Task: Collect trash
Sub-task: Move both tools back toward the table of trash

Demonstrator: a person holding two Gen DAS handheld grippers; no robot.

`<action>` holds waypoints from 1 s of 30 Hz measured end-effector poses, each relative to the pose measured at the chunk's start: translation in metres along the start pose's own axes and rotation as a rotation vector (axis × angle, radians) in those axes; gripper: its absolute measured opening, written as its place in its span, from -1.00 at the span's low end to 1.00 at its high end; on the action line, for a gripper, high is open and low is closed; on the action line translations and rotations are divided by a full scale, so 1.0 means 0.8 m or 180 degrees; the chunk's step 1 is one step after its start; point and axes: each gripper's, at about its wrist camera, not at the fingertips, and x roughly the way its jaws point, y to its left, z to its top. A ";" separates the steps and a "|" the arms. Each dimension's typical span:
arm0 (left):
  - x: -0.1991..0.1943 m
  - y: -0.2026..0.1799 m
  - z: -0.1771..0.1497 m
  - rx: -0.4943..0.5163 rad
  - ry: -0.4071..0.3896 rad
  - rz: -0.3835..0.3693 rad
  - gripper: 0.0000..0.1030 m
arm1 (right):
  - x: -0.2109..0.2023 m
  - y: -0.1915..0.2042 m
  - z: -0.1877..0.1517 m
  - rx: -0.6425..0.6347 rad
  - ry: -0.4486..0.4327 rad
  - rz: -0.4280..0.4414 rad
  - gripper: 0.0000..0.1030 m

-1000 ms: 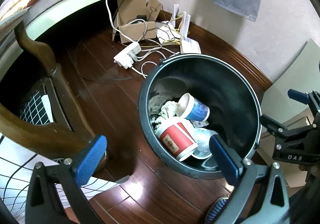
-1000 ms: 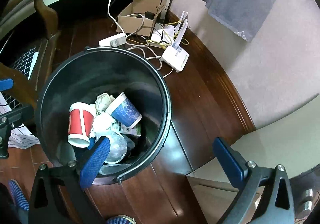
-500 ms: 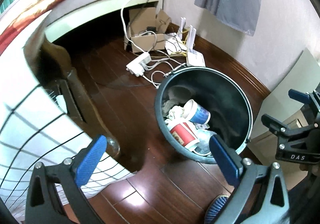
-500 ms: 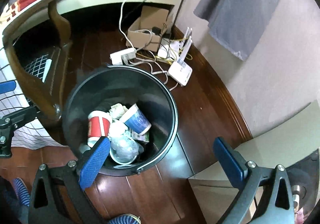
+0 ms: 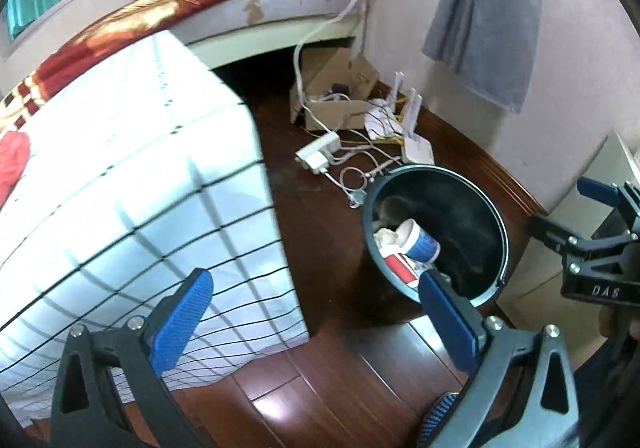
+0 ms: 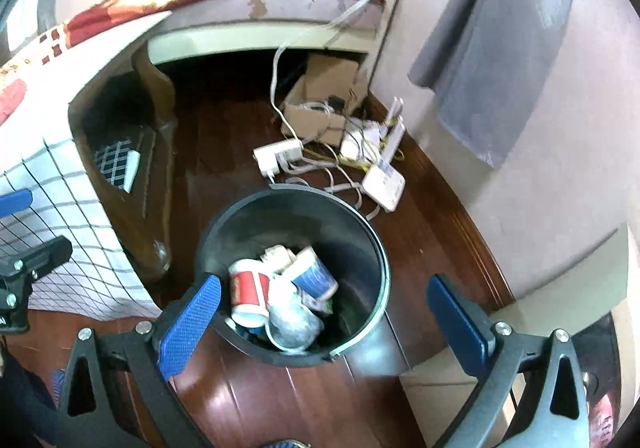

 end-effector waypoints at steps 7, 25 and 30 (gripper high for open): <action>-0.037 0.047 -0.007 -0.0213 -0.0159 0.0148 0.99 | -0.025 0.047 0.026 -0.0136 -0.0249 0.0168 1.00; -0.127 0.215 -0.043 -0.0886 -0.0537 0.0711 0.99 | -0.068 0.212 0.085 -0.0581 -0.0729 0.0929 1.00; -0.155 0.280 -0.055 -0.1139 -0.0637 0.0959 0.99 | -0.077 0.283 0.105 -0.0792 -0.0739 0.1356 1.00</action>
